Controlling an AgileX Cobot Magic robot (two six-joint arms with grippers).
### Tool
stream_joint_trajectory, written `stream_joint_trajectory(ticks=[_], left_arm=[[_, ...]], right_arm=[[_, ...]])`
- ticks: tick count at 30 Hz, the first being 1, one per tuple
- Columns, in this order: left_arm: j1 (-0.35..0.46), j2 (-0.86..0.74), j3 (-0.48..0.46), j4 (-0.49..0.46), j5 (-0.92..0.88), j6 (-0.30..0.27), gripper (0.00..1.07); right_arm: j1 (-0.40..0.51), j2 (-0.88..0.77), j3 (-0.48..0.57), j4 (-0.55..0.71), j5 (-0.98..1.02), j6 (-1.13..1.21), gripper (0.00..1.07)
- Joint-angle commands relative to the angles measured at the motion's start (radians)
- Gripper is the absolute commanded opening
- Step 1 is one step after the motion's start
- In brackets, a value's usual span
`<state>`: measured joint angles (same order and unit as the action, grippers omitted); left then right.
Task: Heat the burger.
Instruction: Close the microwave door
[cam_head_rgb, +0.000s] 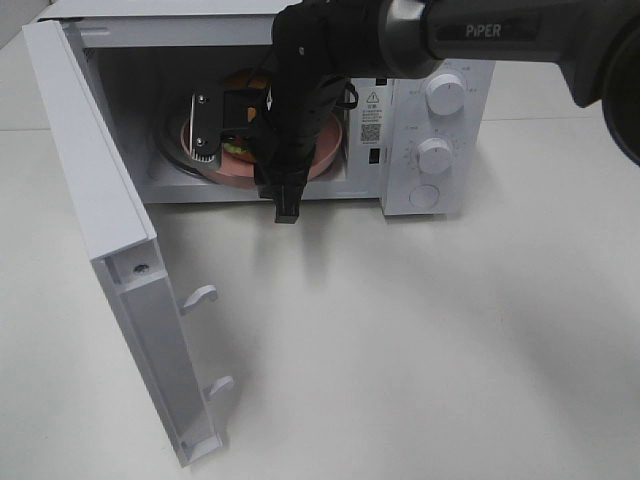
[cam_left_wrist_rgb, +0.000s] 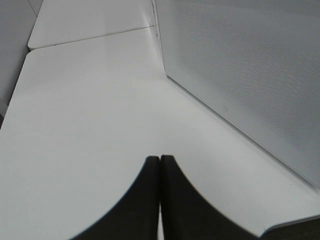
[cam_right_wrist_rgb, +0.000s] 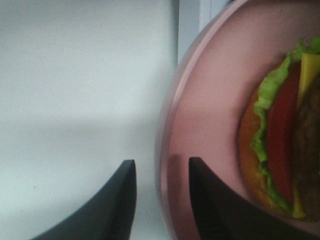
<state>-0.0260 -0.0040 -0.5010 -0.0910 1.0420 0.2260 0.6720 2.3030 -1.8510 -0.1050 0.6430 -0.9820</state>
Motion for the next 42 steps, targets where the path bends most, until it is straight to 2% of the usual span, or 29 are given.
stream_joint_trajectory(ticks=[1, 11, 13, 19, 26, 28, 31, 33, 42], left_arm=[[0.005, -0.022, 0.003, 0.0, -0.005, -0.004, 0.0], [0.005, -0.022, 0.003, 0.0, -0.005, -0.004, 0.0], [0.005, -0.022, 0.003, 0.0, -0.005, -0.004, 0.0], [0.005, -0.022, 0.003, 0.0, -0.005, -0.004, 0.0], [0.005, -0.022, 0.003, 0.0, -0.005, -0.003, 0.0], [0.005, -0.022, 0.003, 0.0, -0.005, -0.003, 0.0], [0.005, -0.022, 0.003, 0.0, -0.005, -0.003, 0.0], [0.005, -0.022, 0.003, 0.0, -0.005, -0.003, 0.0], [0.005, -0.022, 0.003, 0.0, -0.005, -0.003, 0.0]], right_arm=[[0.0, -0.017, -0.012, 0.011, 0.025, 0.086, 0.46], [0.001, -0.049, -0.013, 0.013, 0.067, 0.222, 0.53], [0.001, -0.076, -0.013, 0.013, 0.091, 0.343, 0.6], [0.003, -0.103, -0.017, 0.013, 0.13, 0.5, 0.66], [0.003, -0.118, -0.017, 0.02, 0.156, 0.67, 0.66], [0.003, -0.128, -0.017, 0.02, 0.203, 0.791, 0.66], [0.003, -0.128, -0.017, 0.02, 0.218, 0.819, 0.66], [0.003, -0.142, -0.017, 0.031, 0.278, 0.918, 0.66], [0.003, -0.181, -0.017, 0.131, 0.411, 0.975, 0.66]])
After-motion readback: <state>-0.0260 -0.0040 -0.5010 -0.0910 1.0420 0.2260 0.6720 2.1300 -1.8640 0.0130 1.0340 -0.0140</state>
